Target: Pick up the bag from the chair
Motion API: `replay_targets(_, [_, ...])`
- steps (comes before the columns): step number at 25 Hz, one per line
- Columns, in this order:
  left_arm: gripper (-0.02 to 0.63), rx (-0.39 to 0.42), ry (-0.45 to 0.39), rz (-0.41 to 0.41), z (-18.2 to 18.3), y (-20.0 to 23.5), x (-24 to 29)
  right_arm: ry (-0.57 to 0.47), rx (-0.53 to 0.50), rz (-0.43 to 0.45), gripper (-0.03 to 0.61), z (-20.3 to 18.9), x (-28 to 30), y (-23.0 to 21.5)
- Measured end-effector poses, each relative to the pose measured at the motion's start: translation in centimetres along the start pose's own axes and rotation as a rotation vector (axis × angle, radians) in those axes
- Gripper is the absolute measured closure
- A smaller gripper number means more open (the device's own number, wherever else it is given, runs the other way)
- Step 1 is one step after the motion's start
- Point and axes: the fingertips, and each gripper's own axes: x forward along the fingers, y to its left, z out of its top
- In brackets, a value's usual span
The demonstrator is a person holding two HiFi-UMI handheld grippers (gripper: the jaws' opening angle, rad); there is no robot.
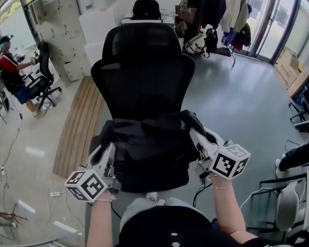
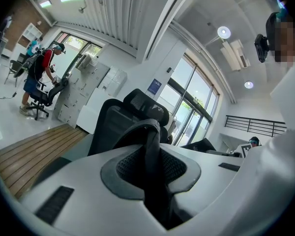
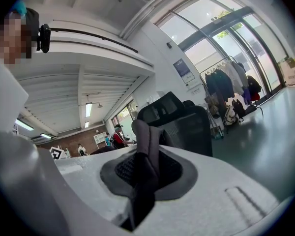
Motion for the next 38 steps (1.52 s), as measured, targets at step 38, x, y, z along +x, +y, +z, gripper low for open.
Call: replay_targets(38, [0.529,-0.016,0.046,-0.009,-1.9,0.0,0.6,0.048,0.028,0.0,0.532,-1.9,0.2,-0.7])
